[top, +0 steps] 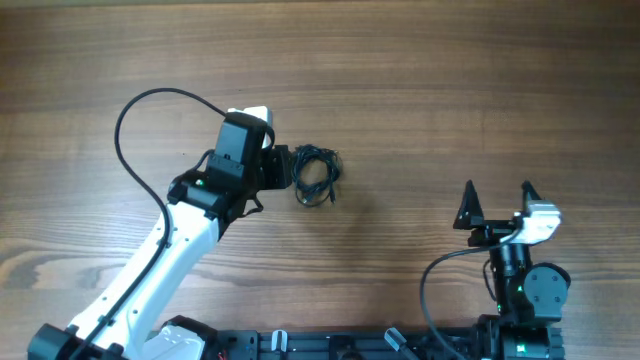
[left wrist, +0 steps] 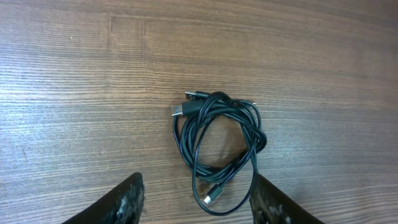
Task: Untangle cables
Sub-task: 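Lift the cable bundle with the left gripper toward the centre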
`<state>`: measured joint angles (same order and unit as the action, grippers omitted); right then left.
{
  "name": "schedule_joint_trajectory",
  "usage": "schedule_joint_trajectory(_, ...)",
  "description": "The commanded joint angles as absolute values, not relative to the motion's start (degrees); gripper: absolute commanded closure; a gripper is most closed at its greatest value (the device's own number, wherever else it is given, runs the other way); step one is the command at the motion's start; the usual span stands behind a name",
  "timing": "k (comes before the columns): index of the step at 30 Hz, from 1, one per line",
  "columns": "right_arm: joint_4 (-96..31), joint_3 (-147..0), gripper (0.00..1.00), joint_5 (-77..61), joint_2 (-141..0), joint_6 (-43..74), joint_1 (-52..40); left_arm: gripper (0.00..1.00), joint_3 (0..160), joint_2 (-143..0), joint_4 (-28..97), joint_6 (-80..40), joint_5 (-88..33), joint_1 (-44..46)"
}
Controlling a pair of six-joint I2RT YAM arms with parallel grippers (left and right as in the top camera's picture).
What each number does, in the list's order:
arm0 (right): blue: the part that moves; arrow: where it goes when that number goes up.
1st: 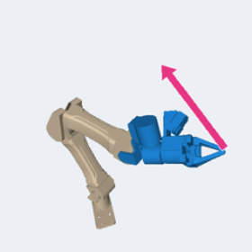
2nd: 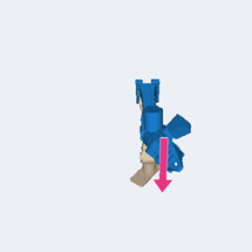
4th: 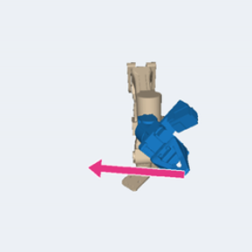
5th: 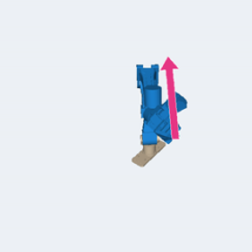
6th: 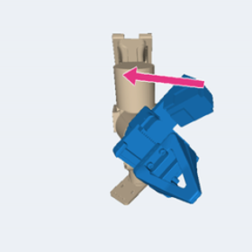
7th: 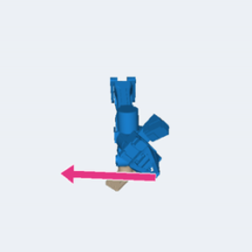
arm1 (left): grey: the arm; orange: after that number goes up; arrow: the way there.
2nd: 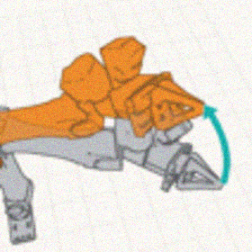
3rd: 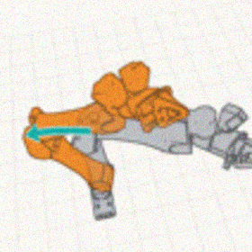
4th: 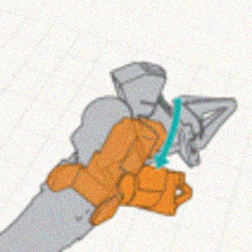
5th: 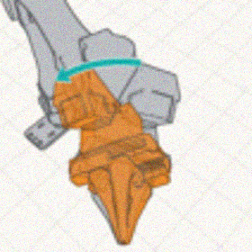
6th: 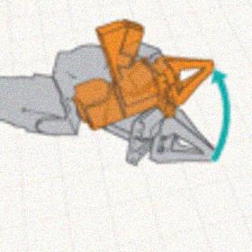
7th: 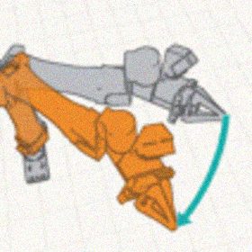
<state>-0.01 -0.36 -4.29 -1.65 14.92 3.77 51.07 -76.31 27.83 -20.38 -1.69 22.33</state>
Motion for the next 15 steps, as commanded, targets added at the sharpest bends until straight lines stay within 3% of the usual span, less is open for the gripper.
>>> schedule_joint_trajectory(1,0.16,-0.30,0.00,-5.32,-1.32,56.40,3.44,0.54,51.44,-81.87,26.26,-19.92,-2.55,22.26)
schedule_joint_trajectory(3,0.14,-0.30,0.00,-5.26,-1.34,64.51,3.44,0.53,51.44,-87.15,21.58,-19.90,-2.52,22.26)
schedule_joint_trajectory(10,1.45,-0.30,0.00,-20.58,-11.20,54.08,3.44,0.49,51.44,-98.96,7.73,-18.65,-2.59,22.26)
schedule_joint_trajectory(15,1.78,-0.30,0.00,-23.27,-28.80,56.42,3.44,0.46,51.44,-102.67,3.99,-3.22,-6.20,22.28)
